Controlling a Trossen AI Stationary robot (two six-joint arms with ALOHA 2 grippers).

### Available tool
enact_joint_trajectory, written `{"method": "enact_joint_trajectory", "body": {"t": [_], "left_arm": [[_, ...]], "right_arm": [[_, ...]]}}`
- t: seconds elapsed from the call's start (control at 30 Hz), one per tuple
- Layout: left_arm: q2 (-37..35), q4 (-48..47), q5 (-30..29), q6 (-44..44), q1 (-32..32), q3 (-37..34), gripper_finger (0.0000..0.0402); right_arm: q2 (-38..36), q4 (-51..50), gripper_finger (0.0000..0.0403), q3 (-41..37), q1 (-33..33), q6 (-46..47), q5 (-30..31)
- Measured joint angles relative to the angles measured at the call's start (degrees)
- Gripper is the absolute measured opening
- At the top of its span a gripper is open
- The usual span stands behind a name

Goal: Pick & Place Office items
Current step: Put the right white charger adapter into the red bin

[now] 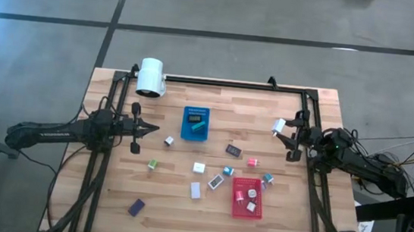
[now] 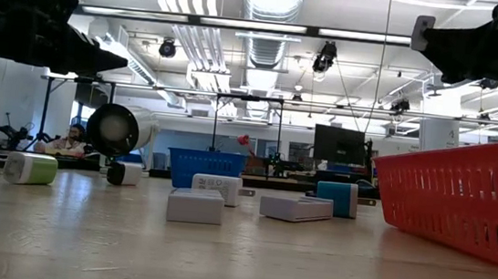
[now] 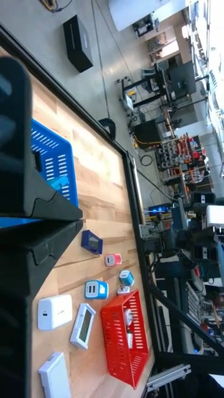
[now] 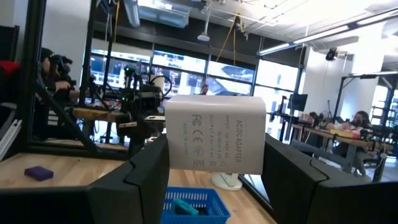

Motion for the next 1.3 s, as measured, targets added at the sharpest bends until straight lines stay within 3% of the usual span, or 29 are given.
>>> {"method": "enact_joint_trajectory", "body": {"t": [0.27, 0.47, 0.67, 0.97, 1.3], "left_arm": [[0.00, 0.13, -0.93, 0.50, 0.02, 0.00, 0.0012], [0.00, 0.22, -1.36, 0.49, 0.02, 0.00, 0.0013], [0.01, 0.22, -1.36, 0.26, 0.02, 0.00, 0.0014], [0.15, 0.22, -1.55, 0.04, 0.02, 0.00, 0.0014], [0.15, -0.21, -1.53, -0.16, 0.02, 0.00, 0.0013]], "right_arm": [[0.10, 0.04, 0.0203, 0.00, 0.00, 0.18, -0.40], [0.12, 3.50, 0.0203, 1.11, 0.02, 3.61, -7.87], [3.12, -5.24, 0.0203, 9.11, 2.25, 4.32, -9.57], [20.40, -24.01, 0.0203, 27.50, 11.26, 1.34, -5.03], [42.62, -47.33, 0.0203, 45.70, 32.68, 1.51, 12.72]]}}
